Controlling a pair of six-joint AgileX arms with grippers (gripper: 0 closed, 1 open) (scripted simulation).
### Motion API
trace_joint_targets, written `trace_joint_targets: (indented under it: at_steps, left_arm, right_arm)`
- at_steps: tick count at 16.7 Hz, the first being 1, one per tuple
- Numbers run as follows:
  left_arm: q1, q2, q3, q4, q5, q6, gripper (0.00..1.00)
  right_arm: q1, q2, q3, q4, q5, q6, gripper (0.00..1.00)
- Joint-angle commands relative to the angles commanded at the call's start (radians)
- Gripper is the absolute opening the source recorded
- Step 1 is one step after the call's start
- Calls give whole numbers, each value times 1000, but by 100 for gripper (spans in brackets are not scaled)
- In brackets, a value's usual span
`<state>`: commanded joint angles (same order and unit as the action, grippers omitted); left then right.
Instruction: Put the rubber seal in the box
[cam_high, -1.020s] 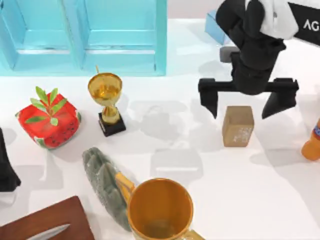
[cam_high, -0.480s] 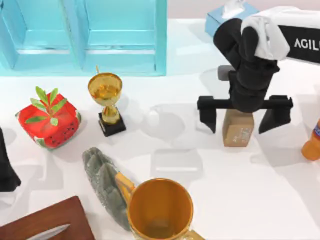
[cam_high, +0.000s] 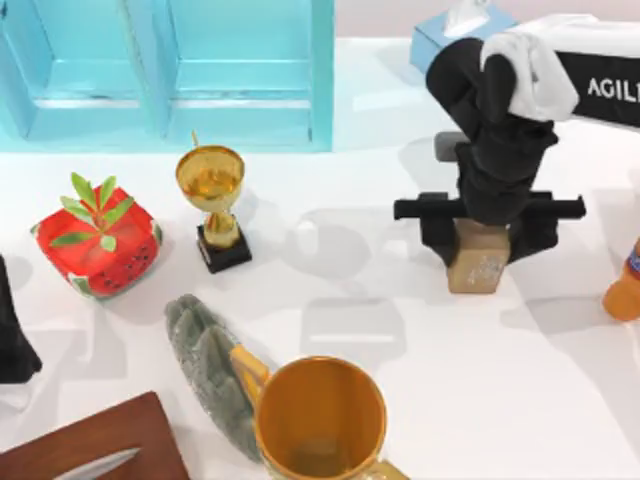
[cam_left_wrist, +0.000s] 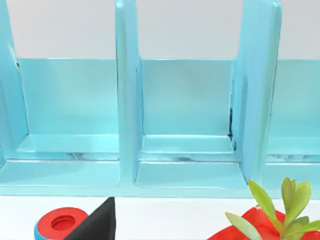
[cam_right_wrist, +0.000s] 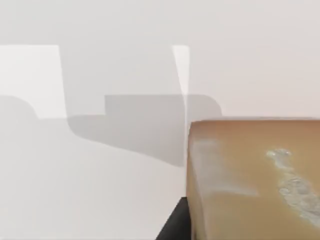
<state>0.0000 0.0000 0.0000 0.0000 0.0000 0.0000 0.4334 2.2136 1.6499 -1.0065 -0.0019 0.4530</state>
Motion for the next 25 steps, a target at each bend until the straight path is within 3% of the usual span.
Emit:
trace_joint_targets:
  at_steps: [4,5,15,25]
  left_arm:
    - [0,0,0,0,0,0,100]
    - [0,0,0,0,0,0,100]
    - [0,0,0,0,0,0,100]
    - [0,0,0,0,0,0,100]
  right_arm:
    - [0,0,0,0,0,0,2]
    - [0,0,0,0,0,0,0]
    - [-3,-2,16,-16,1,1,0]
    - [-6,-61,306,-365,0,-3,0]
